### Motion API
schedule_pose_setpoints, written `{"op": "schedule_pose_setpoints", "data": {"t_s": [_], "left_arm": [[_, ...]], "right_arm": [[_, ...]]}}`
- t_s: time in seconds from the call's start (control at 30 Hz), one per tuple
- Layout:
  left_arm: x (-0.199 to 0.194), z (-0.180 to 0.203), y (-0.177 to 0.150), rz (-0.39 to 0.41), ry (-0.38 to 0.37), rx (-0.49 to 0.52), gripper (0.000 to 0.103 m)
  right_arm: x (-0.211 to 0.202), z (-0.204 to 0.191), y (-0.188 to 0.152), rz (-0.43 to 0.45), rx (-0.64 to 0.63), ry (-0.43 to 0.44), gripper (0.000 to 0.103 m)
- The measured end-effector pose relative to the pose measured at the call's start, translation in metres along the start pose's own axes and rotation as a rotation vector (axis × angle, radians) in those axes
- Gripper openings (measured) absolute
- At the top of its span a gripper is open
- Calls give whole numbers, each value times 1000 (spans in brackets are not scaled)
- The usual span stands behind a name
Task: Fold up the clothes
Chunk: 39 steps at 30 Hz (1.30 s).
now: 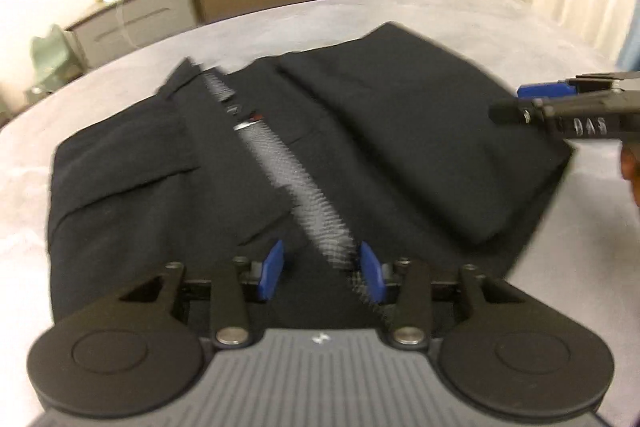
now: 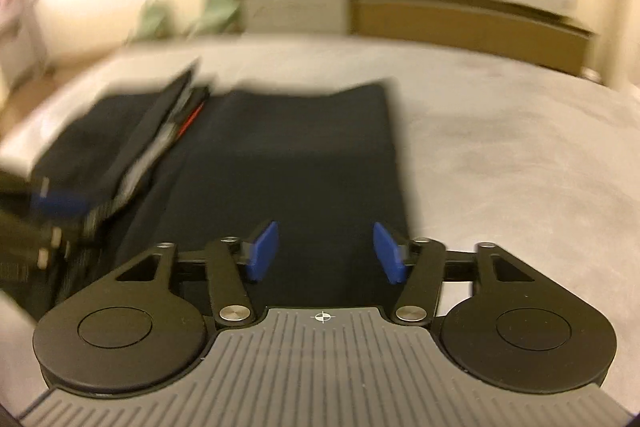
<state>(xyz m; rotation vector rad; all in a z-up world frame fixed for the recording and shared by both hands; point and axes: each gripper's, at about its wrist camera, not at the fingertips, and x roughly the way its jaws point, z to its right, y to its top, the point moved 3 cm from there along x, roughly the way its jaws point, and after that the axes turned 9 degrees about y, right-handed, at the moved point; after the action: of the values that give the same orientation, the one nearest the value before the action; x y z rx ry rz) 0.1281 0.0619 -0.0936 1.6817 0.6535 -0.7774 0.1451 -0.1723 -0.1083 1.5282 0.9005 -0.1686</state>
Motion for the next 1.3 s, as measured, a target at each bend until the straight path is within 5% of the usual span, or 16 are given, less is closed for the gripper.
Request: {"op": "schedule_pose_setpoints", "data": {"t_s": [0.1, 0.17, 0.23, 0.33, 0.5, 0.57, 0.63, 0.67, 0.7, 0.77, 0.83, 1.0, 1.2, 1.3], "left_arm": [[-16, 10, 28, 27, -73, -33, 52], [-20, 21, 53, 43, -94, -25, 56], [-17, 34, 79, 46, -106, -4, 63], [3, 54, 116, 5, -147, 9, 71], [43, 84, 153, -91, -199, 79, 78], [57, 93, 153, -120, -153, 136, 76], [67, 96, 142, -130, -73, 197, 50], [70, 92, 137, -136, -51, 202, 19], [71, 87, 132, -135, -41, 200, 15], [60, 65, 123, -102, -61, 162, 13], [55, 27, 100, -90, -71, 88, 12], [42, -70, 41, -62, -95, -97, 13], [25, -186, -29, -27, -124, -319, 14], [29, -210, -52, 8, -183, -412, 18]], "right_arm": [[-5, 26, -5, 16, 88, -40, 78], [3, 30, -11, -23, 97, -13, 67], [7, 22, -15, -35, 57, 4, 10], [-1, -4, -14, 1, -94, -52, 3], [-14, -72, -25, 98, -449, -110, 2], [-17, -91, -29, 131, -546, -115, 2], [-18, -105, -31, 149, -585, -92, 2], [-17, -109, -30, 149, -583, -74, 2], [-16, -112, -30, 147, -577, -54, 2], [-22, -115, -28, 184, -547, 4, 9], [-35, -119, -27, 247, -518, 67, 35], [-77, -150, -32, 363, -553, 209, 65], [-32, -156, -38, 153, -482, 316, 67], [-32, -148, -37, 96, -461, 307, 62]]}}
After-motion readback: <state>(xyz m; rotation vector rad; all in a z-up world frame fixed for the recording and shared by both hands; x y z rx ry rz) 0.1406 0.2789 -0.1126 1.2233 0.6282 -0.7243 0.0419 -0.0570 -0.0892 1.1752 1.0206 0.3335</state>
